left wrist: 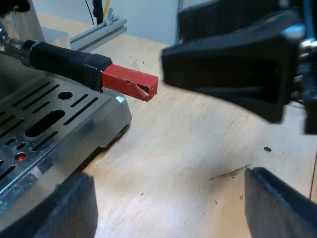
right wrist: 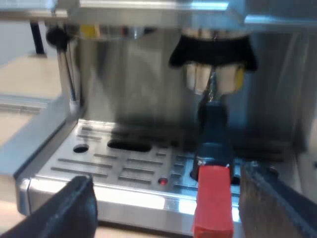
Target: Grind coffee beans and then tamp
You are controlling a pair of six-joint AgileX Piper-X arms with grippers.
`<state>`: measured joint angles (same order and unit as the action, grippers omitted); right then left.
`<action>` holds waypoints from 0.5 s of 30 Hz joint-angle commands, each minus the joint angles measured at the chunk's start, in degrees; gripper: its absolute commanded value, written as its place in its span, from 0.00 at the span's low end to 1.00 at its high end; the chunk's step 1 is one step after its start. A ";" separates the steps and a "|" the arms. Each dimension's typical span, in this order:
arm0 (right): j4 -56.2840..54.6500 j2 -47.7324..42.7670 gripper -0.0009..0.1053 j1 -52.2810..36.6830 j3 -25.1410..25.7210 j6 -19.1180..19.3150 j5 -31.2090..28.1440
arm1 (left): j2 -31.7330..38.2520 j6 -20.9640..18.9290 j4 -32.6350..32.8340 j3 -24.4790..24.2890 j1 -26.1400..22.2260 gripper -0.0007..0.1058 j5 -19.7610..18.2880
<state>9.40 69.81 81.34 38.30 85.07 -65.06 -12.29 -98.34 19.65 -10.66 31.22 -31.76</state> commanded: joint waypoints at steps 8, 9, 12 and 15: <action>-18.05 -0.35 0.59 -11.34 5.61 -4.78 15.79 | -0.13 0.05 -0.76 -0.17 0.26 0.62 -0.63; -19.06 -0.35 0.59 -12.56 6.09 -6.17 17.61 | -0.13 0.05 -0.76 -0.17 0.26 0.62 -0.63; -21.71 -0.35 0.59 -15.96 6.87 -10.72 21.90 | -0.13 0.05 -0.76 -0.17 0.26 0.62 -0.63; -22.50 -0.12 0.59 -18.41 6.85 -10.83 25.82 | -0.13 0.05 -0.89 -0.17 0.26 0.62 -0.63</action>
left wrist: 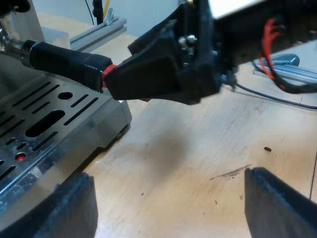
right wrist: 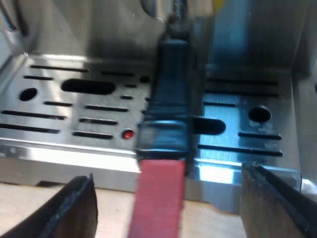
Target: Grind coffee beans and then tamp
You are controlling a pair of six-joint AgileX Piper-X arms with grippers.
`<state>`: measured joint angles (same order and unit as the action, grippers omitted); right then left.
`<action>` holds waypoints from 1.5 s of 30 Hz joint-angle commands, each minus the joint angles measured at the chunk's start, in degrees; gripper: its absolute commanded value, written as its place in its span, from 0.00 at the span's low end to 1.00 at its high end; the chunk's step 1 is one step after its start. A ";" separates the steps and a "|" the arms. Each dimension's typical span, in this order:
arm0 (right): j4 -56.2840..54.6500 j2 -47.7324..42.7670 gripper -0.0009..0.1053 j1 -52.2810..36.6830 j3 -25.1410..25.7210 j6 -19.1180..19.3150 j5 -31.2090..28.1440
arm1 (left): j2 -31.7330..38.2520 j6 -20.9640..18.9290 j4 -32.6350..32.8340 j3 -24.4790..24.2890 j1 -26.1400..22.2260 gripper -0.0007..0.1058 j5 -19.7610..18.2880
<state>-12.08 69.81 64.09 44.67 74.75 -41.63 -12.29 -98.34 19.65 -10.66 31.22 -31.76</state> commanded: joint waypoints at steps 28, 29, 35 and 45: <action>5.54 7.73 0.59 -5.26 0.48 -0.51 4.14 | -0.13 0.05 -1.63 -0.17 0.26 0.62 -0.63; 5.83 7.71 0.59 -5.26 0.48 -0.51 4.16 | -0.13 0.05 -1.63 -0.17 0.26 0.62 -0.63; 7.25 7.71 0.59 -5.26 0.48 -0.51 4.15 | -0.13 0.05 -1.63 -0.17 0.26 0.62 -0.63; 7.25 7.71 0.58 -5.26 0.48 -0.51 4.65 | -0.13 0.05 -1.63 -0.17 0.26 0.62 -0.63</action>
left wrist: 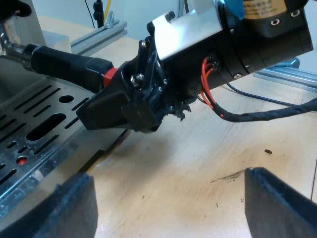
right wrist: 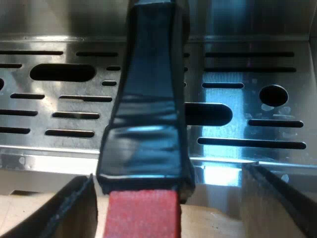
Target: Grind coffee beans and then tamp
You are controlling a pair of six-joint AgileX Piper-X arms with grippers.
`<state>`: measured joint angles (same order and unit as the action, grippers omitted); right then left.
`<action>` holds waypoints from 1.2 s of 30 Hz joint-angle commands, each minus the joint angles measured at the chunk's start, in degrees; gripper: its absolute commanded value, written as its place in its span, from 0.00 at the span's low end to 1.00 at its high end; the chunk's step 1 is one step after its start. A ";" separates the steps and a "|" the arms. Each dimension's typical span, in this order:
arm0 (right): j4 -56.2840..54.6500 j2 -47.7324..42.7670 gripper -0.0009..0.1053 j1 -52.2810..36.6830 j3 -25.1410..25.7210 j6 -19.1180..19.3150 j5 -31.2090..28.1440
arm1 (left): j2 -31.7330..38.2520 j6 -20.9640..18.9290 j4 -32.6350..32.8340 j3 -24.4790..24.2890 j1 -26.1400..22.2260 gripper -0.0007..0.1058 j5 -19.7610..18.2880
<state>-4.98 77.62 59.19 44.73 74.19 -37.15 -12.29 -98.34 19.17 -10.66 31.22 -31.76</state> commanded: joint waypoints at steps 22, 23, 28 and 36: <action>0.42 -0.10 0.01 0.49 0.42 0.05 -0.25 | -0.13 0.05 -1.15 -0.17 0.26 0.62 -0.63; 0.42 -0.10 0.01 0.75 0.42 0.05 -0.25 | -0.13 0.05 -1.15 -0.17 0.26 0.62 -0.63; -1.11 -0.10 0.01 1.84 0.42 0.05 -0.70 | -0.13 0.05 -1.15 -0.17 0.26 0.62 -0.63; -4.12 -0.39 0.01 6.10 0.42 -0.46 -4.71 | -0.13 0.05 -1.15 -0.17 0.26 0.62 -0.63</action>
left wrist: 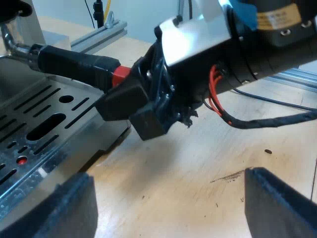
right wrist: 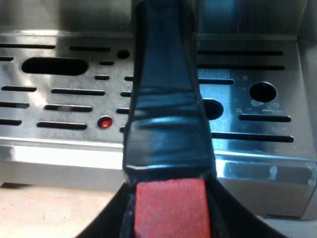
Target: Grind coffee beans and then tamp
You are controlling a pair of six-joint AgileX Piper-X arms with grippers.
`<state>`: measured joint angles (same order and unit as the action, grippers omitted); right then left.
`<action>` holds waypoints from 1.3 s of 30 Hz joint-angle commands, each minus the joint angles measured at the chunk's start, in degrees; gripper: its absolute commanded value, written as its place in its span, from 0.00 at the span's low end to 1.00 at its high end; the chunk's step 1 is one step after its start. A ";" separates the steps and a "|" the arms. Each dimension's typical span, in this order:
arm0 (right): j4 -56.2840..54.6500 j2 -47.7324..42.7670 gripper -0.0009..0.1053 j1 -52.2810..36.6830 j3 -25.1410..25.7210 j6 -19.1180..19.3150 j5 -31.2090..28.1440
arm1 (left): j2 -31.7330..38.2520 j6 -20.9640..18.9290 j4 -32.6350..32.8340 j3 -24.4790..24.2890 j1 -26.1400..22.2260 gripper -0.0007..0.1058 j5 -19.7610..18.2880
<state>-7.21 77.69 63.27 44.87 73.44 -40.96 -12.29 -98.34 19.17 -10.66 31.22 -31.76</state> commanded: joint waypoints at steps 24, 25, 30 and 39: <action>-17.74 -6.24 0.01 12.48 0.29 -5.56 -8.93 | -0.13 -0.25 5.80 -4.82 0.26 0.62 -3.19; -18.54 -6.75 0.01 12.70 0.29 -5.56 -8.93 | -0.13 -0.25 6.34 -5.11 0.26 0.62 -3.19; -22.49 -10.10 0.01 15.41 0.29 -5.56 -8.56 | -0.13 -0.25 7.53 -5.94 0.26 0.62 -3.19; -26.54 -16.27 0.01 18.41 -0.69 -5.09 -4.04 | 0.64 -0.25 17.90 -11.70 0.26 0.62 -3.05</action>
<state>-34.09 62.18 81.60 43.95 68.15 -42.77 -11.96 -98.34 36.29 -21.79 31.22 -34.23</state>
